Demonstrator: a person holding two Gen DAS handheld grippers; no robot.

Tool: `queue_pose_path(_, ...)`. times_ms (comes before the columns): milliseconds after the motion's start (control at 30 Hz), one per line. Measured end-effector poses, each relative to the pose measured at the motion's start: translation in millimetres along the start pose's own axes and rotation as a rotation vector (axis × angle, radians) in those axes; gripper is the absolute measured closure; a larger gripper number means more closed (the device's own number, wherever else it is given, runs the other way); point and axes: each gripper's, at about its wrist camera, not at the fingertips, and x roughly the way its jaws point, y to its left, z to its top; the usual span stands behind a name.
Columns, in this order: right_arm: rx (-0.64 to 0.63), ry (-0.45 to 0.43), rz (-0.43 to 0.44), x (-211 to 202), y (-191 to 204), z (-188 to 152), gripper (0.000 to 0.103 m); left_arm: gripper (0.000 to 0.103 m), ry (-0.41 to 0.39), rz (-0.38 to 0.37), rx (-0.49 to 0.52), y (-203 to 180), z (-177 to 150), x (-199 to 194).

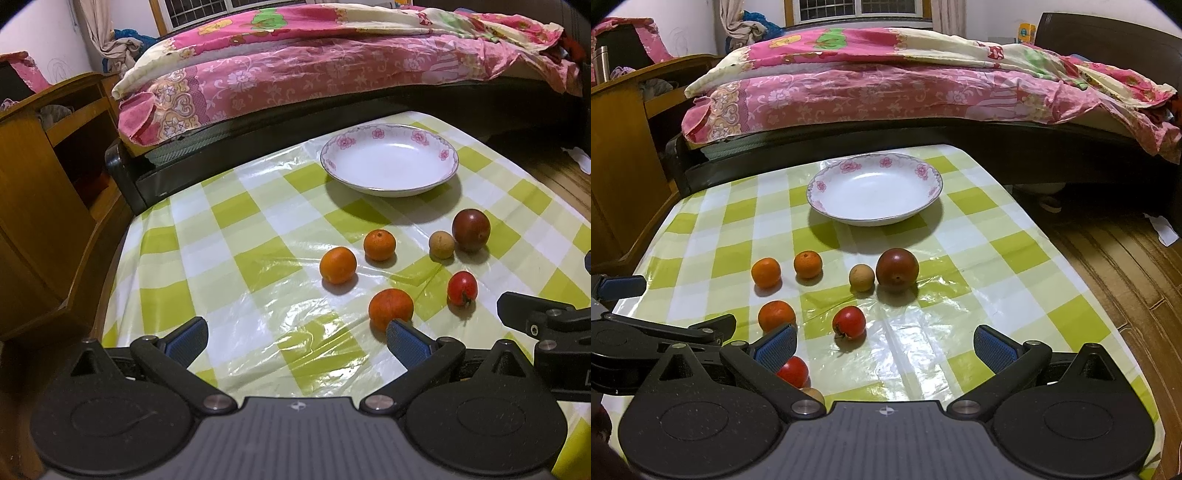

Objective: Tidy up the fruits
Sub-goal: 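Move both tools toward the loose fruits on the tablecloth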

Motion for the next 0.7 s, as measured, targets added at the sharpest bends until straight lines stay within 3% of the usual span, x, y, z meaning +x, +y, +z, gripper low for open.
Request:
queue_pose_path(400, -0.039, 0.068, 0.062, 5, 3, -9, 0.010, 0.000, 0.021, -0.031, 0.094, -3, -16, 3)
queue_pose_path(700, -0.111, 0.146, 0.136, 13, 7, -19, 0.025, 0.000, 0.037, -0.083, 0.118, 0, -21, 5)
